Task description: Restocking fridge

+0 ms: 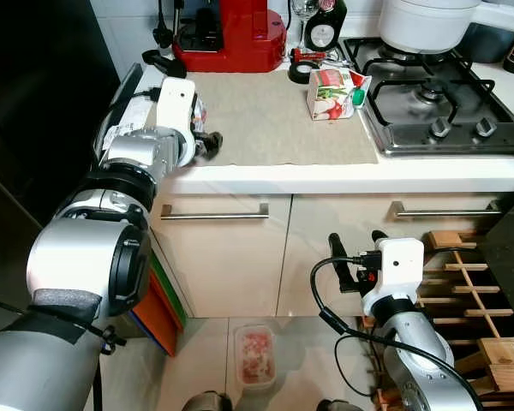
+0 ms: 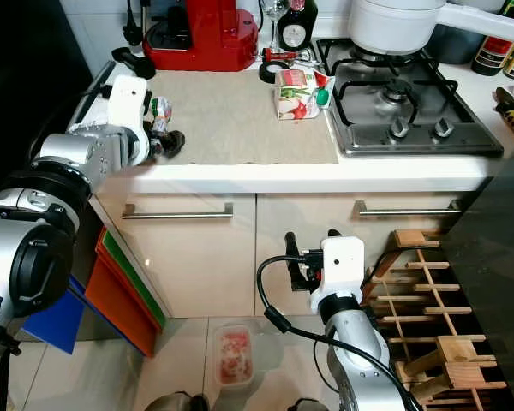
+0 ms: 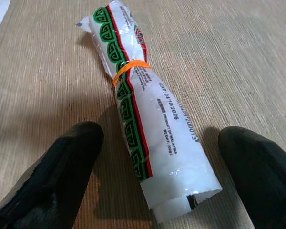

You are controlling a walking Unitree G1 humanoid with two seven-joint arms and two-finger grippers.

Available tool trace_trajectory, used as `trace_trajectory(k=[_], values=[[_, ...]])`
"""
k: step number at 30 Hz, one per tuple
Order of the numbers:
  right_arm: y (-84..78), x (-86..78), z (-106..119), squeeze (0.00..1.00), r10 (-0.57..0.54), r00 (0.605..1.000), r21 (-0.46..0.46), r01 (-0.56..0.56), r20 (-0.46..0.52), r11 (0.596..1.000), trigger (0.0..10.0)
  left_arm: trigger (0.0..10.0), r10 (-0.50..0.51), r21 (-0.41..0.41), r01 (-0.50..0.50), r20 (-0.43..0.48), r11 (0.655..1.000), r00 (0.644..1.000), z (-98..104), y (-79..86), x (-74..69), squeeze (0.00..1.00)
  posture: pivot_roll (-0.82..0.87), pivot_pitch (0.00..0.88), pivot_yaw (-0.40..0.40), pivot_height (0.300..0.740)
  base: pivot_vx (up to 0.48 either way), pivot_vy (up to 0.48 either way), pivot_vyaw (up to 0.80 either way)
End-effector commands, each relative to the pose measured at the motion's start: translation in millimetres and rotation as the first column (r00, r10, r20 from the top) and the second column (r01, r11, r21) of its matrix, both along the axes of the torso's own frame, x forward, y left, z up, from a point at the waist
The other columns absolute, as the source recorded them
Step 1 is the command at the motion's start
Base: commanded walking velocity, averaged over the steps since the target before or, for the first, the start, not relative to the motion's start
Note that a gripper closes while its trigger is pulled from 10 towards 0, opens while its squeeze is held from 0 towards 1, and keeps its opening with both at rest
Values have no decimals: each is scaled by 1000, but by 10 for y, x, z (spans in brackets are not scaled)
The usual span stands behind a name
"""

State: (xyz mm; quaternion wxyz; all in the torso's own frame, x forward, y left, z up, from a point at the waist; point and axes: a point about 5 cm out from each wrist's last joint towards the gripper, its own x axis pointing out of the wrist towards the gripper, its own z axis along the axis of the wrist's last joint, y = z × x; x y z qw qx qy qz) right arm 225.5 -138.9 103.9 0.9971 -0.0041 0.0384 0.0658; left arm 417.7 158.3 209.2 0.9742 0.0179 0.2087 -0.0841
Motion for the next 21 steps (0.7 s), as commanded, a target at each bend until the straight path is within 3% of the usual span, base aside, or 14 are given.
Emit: trace_trajectory(k=[1, 2, 5, 21], values=[[-9, 3, 54, 282, 3, 1000, 0, -3, 13, 1000, 10000, 8471, 19, -37, -20, -29, 999, 999, -46, -9, -12, 0, -55, 73, 52, 740, 0, 0, 0], [-12, 2, 52, 275, 4, 1000, -1, -4, 12, 1000, 10000, 0, 27, -56, -28, -28, 998, 999, -55, -20, -12, 0, -54, 73, 49, 740, 0, 0, 0], [-16, -2, 61, 282, 6, 1000, -4, -5, 14, 1000, 10000, 0, 44, -96, -48, -45, 994, 998, -132, -49, -28, 0, -61, 74, 41, 740, 0, 0, 0], [-26, 21, 78, 278, 17, 1000, -10, -17, 14, 1000, 10000, 0, 61, -59, -65, -74, 996, 995, -314, -4, -76, 0, -55, 74, 19, 740, 0, 0, 0]])
